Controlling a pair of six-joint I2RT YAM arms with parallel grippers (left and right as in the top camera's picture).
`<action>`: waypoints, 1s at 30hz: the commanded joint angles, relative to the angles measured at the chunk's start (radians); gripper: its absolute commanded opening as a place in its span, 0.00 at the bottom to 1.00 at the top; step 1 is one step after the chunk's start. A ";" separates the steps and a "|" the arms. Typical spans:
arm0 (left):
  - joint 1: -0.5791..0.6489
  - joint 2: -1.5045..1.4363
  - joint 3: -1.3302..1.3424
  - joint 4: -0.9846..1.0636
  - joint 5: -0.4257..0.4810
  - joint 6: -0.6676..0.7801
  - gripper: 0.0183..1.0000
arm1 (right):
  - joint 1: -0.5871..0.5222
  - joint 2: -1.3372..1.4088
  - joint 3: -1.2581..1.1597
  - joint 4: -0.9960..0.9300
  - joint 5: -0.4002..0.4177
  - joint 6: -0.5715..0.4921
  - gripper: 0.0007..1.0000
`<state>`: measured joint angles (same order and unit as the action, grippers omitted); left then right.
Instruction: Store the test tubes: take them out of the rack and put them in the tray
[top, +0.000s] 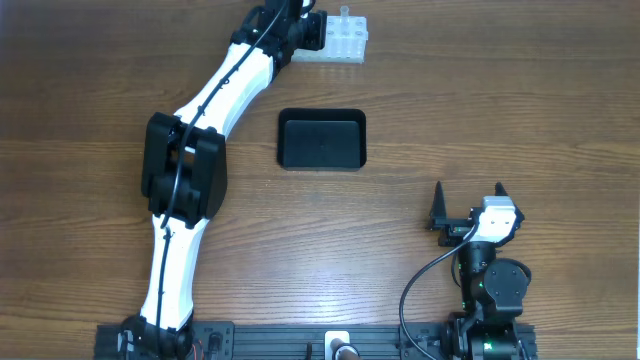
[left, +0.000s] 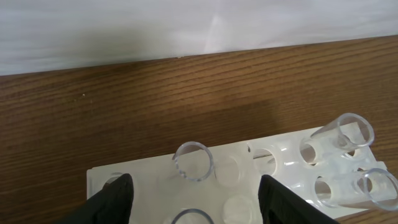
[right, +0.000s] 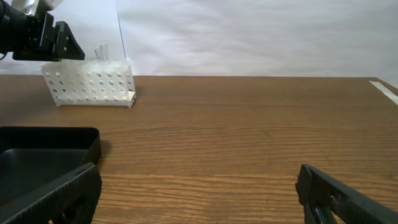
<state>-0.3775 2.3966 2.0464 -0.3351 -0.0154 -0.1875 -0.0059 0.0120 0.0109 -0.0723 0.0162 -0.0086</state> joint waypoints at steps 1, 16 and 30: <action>0.000 0.014 0.022 0.006 -0.005 -0.006 0.65 | 0.002 -0.007 -0.005 -0.003 -0.008 -0.007 0.99; 0.000 -0.007 0.023 0.009 -0.031 -0.006 0.64 | 0.002 -0.007 -0.005 -0.003 -0.008 -0.008 0.99; -0.002 -0.029 0.023 0.010 -0.039 -0.006 0.63 | 0.002 -0.007 -0.005 -0.004 -0.008 -0.007 0.99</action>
<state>-0.3779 2.3966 2.0460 -0.3298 -0.0380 -0.1875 -0.0059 0.0120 0.0109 -0.0723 0.0162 -0.0090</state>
